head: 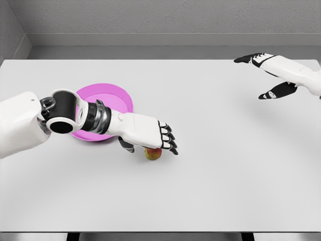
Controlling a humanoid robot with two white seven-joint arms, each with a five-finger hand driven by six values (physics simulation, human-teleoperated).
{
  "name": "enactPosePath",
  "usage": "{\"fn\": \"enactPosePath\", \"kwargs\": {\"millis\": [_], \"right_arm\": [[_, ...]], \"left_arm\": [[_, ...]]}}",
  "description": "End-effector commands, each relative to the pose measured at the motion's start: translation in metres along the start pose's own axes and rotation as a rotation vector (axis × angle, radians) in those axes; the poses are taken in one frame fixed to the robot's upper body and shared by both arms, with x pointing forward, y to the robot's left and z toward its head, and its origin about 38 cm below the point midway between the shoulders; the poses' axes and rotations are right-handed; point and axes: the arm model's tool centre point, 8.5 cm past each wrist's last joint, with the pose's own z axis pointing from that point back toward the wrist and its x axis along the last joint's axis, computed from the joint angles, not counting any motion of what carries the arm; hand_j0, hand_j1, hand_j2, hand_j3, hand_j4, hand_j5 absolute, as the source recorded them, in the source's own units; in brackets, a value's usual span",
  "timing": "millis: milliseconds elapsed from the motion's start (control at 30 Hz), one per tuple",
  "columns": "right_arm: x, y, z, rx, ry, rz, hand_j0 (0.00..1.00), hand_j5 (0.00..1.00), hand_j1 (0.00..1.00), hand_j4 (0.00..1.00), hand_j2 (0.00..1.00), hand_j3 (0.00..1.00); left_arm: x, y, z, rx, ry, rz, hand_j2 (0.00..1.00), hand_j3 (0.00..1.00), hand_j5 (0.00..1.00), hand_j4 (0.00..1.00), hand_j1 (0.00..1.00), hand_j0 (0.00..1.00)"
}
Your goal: Put the apple on the plate with both arms
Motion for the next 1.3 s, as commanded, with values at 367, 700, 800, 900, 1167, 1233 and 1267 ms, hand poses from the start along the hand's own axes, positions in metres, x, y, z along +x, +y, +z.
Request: {"fn": "enactPosePath", "kwargs": {"millis": [367, 700, 800, 900, 1167, 1233, 1267], "right_arm": [[0.000, 0.000, 0.000, -0.003, -0.001, -0.006, 1.00, 1.00, 1.00, 1.00, 1.00, 1.00], [0.000, -0.001, 0.001, -0.004, 0.000, -0.004, 1.00, 1.00, 1.00, 1.00, 1.00, 1.00], [0.000, -0.003, 0.000, -0.006, 0.000, -0.002, 1.00, 1.00, 1.00, 1.00, 1.00, 1.00], [0.000, -0.003, 0.000, -0.006, 0.000, -0.002, 1.00, 1.00, 1.00, 1.00, 1.00, 1.00], [0.000, -0.003, 0.000, -0.006, 0.000, -0.002, 1.00, 1.00, 1.00, 1.00, 1.00, 1.00], [0.000, -0.004, 0.000, -0.007, -0.001, -0.001, 1.00, 1.00, 1.00, 1.00, 1.00, 1.00], [0.000, -0.004, 0.000, -0.007, -0.001, -0.001, 1.00, 1.00, 1.00, 1.00, 1.00, 1.00]], "left_arm": [[-0.010, -0.015, -0.016, -0.049, 0.020, 0.020, 0.94, 0.94, 0.94, 0.94, 0.94, 0.94], [-0.010, -0.015, -0.016, -0.049, 0.020, 0.020, 0.90, 0.90, 0.90, 0.90, 0.90, 0.90], [-0.010, -0.016, -0.016, -0.051, 0.018, 0.018, 0.86, 0.86, 0.86, 0.86, 0.86, 0.86], [-0.010, -0.017, -0.016, -0.052, 0.019, 0.020, 0.86, 0.86, 0.86, 0.86, 0.86, 0.86], [-0.009, -0.026, -0.022, -0.081, 0.014, 0.021, 0.86, 0.86, 0.86, 0.86, 0.86, 0.86], [-0.008, -0.026, -0.022, -0.082, 0.012, 0.023, 0.86, 0.86, 0.86, 0.86, 0.86, 0.86], [-0.008, -0.026, -0.022, -0.083, 0.013, 0.022, 0.86, 0.86, 0.86, 0.86, 0.86, 0.86]]}}
